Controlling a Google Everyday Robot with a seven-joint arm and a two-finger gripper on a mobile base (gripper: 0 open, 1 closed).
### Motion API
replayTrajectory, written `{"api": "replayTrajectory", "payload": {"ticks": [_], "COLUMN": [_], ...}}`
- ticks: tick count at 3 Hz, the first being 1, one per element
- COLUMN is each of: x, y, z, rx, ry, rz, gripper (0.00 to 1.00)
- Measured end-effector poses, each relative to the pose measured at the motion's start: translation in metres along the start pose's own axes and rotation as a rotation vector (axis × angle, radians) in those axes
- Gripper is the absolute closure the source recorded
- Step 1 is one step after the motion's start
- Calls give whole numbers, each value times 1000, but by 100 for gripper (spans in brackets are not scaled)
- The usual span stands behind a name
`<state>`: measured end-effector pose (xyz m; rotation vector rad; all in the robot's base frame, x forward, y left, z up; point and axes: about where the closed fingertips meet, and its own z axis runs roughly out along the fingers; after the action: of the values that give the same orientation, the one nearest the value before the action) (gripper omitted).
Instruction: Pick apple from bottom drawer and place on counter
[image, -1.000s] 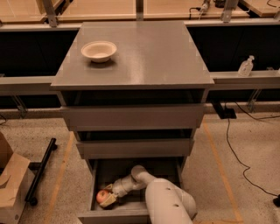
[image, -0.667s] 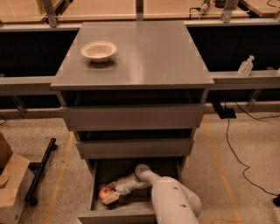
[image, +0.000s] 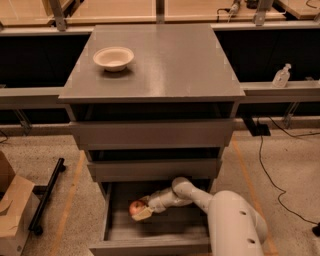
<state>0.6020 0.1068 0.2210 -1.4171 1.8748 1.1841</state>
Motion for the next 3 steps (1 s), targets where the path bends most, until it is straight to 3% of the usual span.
{"api": "replayTrajectory", "payload": {"ticks": [1, 2, 3], "x": [-14, -18, -18], "y": [12, 57, 115], "z": [-66, -127, -156], "rx": [96, 158, 102], "ry": [10, 34, 67], "rz": [60, 158, 211], "gripper": [100, 100, 100]}}
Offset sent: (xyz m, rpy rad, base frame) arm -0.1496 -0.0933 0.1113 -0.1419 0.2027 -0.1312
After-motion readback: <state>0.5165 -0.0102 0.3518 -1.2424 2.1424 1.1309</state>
